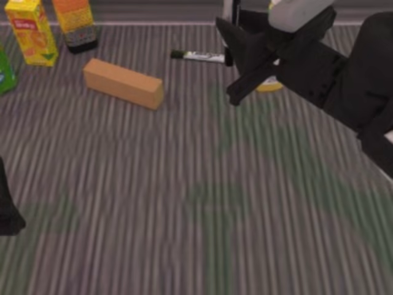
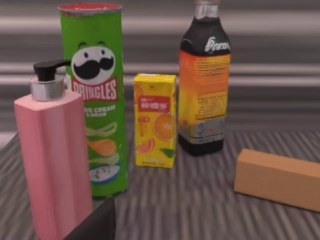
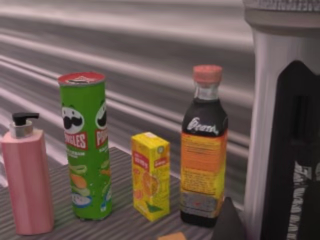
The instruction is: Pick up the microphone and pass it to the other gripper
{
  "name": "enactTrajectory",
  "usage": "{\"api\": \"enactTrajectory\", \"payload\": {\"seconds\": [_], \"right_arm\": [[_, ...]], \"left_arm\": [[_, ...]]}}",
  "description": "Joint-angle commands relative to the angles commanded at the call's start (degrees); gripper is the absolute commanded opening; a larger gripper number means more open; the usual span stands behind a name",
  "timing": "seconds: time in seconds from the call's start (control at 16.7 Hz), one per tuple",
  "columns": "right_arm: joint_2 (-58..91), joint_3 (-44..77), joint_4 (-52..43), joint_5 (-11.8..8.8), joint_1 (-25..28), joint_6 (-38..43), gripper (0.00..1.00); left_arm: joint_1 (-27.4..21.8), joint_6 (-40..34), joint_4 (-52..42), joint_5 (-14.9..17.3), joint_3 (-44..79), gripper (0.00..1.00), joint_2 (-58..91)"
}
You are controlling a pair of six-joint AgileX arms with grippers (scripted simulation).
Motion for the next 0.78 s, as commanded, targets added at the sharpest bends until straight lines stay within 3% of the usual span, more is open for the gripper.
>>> {"api": "enactTrajectory", "payload": {"seconds": [0.18,0.78], "right_arm": [[-2.01,-0.81,-0.59,2.96,3.03,0.11,0.0],[-2.01,-0.81,-0.59,2.96,3.03,0.11,0.0]], "left_arm": [[0.0,0.0,0.0,0.0,0.0,1.0,0.0],[-0.09,0.0,0.04,0.0,0.09,1.0,0.1]]}}
